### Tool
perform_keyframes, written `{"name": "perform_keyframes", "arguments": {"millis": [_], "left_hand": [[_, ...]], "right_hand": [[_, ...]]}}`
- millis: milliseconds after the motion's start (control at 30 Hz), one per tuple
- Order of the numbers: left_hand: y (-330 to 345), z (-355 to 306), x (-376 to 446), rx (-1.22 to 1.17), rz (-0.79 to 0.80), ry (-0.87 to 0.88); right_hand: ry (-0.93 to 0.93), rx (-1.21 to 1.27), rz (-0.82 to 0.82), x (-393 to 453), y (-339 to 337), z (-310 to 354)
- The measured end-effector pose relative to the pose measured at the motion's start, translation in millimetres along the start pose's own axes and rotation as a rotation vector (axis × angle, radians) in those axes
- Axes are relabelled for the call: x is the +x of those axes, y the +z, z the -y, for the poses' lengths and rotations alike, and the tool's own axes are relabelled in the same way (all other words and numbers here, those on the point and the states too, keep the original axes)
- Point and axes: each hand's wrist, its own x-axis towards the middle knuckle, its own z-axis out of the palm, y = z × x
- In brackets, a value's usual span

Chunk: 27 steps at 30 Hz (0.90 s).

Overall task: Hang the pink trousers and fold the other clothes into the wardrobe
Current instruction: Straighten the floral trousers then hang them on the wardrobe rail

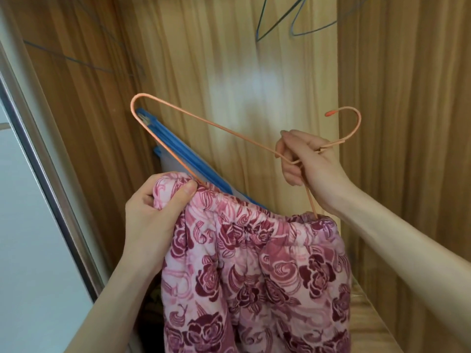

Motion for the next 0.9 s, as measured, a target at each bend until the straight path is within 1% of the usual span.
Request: {"name": "perform_keyframes", "arguments": {"millis": [67, 133, 300, 467, 667, 900], "left_hand": [[-1.1, -0.2, -1.5, -0.005, -0.014, 0.009], [-2.7, 0.2, -1.3, -0.009, -0.026, 0.01], [-8.4, 3.8, -1.2, -0.035, -0.042, 0.026], [-11.0, 8.3, -4.3, -0.061, -0.008, 0.031], [-20.6, 10.8, -5.9, -0.026, -0.025, 0.043], [-25.4, 12.5, -3.5, 0.034, -0.019, 0.056]], "right_hand": [[0.07, 0.04, 0.044, -3.1, -2.4, -0.5], [0.129, -0.007, 0.087, -8.1, -6.0, -1.3], [0.216, -0.123, 0.173, -23.5, -19.3, -2.0], [0.289, -0.202, 0.255, -34.0, -38.4, 0.7], [0.374, -0.295, 0.355, -44.6, -57.4, 6.1], [0.483, -0.424, 0.383, -44.0, -60.4, 15.3]]}}
